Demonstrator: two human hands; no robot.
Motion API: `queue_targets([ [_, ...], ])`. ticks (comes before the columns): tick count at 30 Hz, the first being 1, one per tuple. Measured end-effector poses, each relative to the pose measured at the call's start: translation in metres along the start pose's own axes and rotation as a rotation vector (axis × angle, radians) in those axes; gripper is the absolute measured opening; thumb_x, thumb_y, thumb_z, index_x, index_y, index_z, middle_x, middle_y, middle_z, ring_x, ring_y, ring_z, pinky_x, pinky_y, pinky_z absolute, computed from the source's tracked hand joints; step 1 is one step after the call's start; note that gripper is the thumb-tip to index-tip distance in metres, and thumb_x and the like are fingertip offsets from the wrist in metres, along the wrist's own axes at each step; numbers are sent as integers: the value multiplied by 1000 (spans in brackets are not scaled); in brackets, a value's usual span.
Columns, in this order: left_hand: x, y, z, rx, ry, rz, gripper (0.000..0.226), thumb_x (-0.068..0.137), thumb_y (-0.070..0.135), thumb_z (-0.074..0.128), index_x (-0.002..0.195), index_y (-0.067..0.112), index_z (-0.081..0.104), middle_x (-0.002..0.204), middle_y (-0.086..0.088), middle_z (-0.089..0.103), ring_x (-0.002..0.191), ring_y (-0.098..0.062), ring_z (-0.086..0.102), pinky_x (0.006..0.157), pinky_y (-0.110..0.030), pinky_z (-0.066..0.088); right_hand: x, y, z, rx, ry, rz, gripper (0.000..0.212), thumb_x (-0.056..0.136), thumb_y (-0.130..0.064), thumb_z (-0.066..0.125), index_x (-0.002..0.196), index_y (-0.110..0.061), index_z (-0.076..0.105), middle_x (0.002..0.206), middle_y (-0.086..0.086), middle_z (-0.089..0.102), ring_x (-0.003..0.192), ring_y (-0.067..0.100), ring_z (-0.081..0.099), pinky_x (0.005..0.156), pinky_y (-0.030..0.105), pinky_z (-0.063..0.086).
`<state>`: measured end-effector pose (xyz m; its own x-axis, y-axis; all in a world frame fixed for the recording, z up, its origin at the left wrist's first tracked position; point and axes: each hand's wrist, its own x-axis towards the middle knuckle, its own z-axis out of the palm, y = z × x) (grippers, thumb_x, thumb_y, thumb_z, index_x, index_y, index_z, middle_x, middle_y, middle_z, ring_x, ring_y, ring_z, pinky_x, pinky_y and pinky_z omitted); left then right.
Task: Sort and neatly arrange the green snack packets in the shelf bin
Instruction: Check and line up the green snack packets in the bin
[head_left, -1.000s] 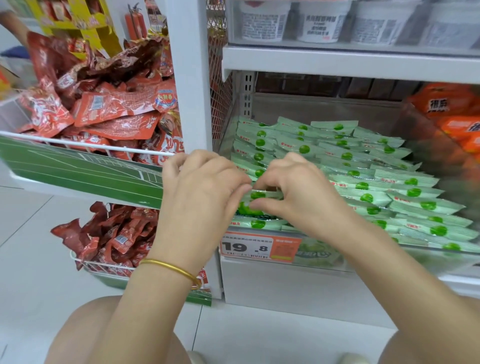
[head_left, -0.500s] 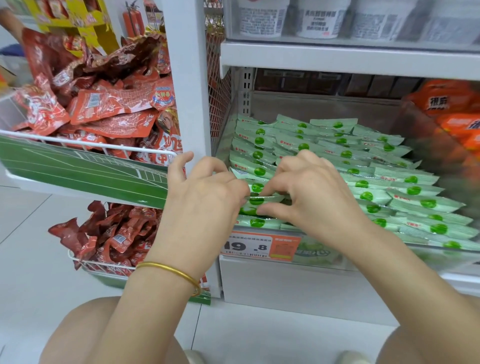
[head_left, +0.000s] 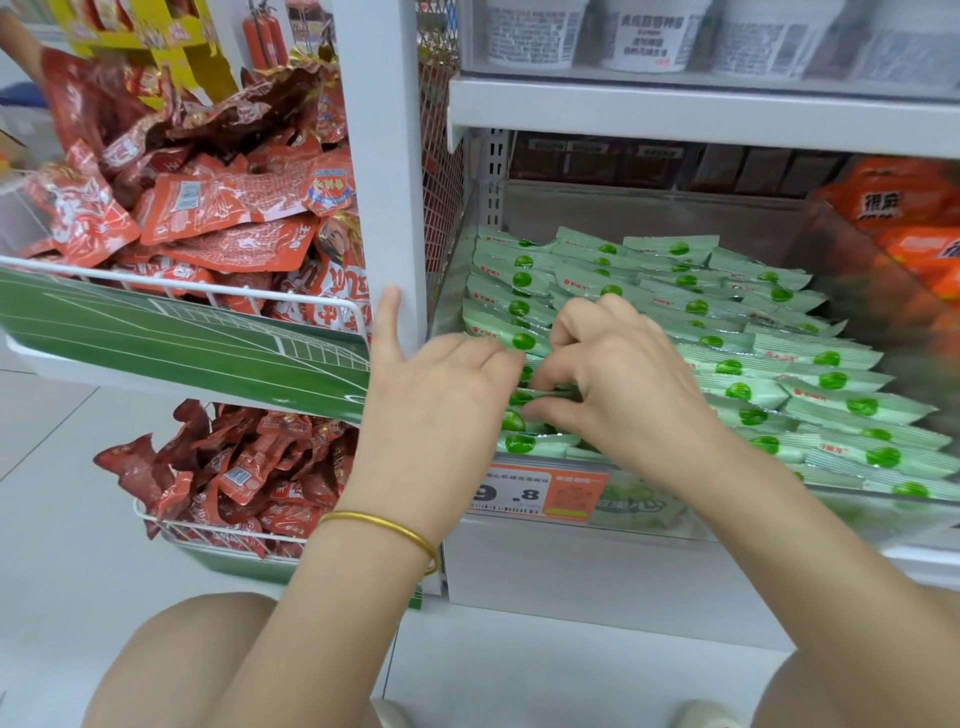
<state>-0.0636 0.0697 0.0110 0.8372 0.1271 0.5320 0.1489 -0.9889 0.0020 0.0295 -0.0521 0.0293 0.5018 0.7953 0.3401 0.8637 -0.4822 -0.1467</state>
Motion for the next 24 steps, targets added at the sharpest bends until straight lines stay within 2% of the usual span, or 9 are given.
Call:
queue_targets([
  [2, -2, 3, 1, 10, -9, -28, 19, 80, 14, 65, 98, 18, 68, 86, 4, 70, 82, -22, 66, 107, -64, 16, -3, 2, -1, 8, -16, -13, 17, 69, -40, 78, 69, -23, 73, 78, -5, 40, 81, 18, 31, 69, 32, 27],
  [5, -3, 6, -3, -24, -30, -57, 38, 84, 29, 43, 114, 18, 64, 90, 5, 71, 83, -21, 66, 104, -66, 23, -6, 3, -7, -12, -56, -2, 18, 73, -44, 74, 77, -27, 75, 80, -7, 38, 84, 16, 29, 71, 33, 27],
  [11, -3, 9, -4, -112, -50, -110, 50, 78, 8, 65, 127, 15, 55, 112, 0, 65, 101, -25, 62, 105, -66, 19, -1, -6, -4, -35, -94, -44, 15, 79, -39, 70, 82, -26, 75, 84, -5, 39, 85, 15, 25, 71, 32, 24],
  [13, -2, 10, -6, -126, -73, -123, 50, 77, 9, 68, 126, 17, 55, 114, 0, 64, 105, -24, 61, 106, -65, 16, -3, -3, -8, -53, -148, -28, 20, 83, -46, 63, 88, -30, 73, 87, -6, 39, 87, 14, 23, 74, 33, 26],
  [16, -2, 9, -6, -109, -75, -133, 45, 77, 11, 70, 120, 18, 59, 108, 2, 66, 100, -23, 63, 107, -64, 16, -2, -3, -16, -51, -209, -25, 29, 84, -54, 55, 92, -33, 72, 88, -8, 40, 88, 12, 25, 78, 32, 30],
  [18, -2, 10, -4, -101, -46, -135, 40, 76, 9, 71, 114, 17, 63, 108, 1, 67, 99, -24, 64, 106, -64, 18, -1, 0, -24, 147, -141, 63, 32, 79, -55, 55, 84, -30, 74, 88, -7, 47, 92, 13, 36, 81, 33, 35],
  [19, -2, 10, -4, -102, -22, -139, 37, 74, 7, 71, 110, 16, 65, 107, 0, 67, 98, -24, 64, 105, -64, 20, 1, 5, -28, 263, -45, 122, 28, 78, -50, 58, 81, -28, 74, 87, -4, 52, 95, 15, 41, 82, 33, 37],
  [21, -2, 13, -7, -81, 34, -160, 31, 73, 3, 73, 101, 16, 67, 102, 0, 68, 91, -24, 65, 104, -55, 24, 5, 16, -32, 301, 93, 187, 13, 80, -38, 66, 79, -27, 74, 85, -1, 56, 97, 18, 47, 84, 33, 39],
  [24, -2, 19, -11, -112, 169, -119, 23, 75, 0, 69, 93, 14, 68, 97, -1, 69, 85, -24, 64, 89, -38, 30, 7, 15, -26, 260, 17, 185, 9, 78, -37, 71, 81, -29, 74, 80, -6, 55, 95, 17, 45, 82, 32, 40],
])
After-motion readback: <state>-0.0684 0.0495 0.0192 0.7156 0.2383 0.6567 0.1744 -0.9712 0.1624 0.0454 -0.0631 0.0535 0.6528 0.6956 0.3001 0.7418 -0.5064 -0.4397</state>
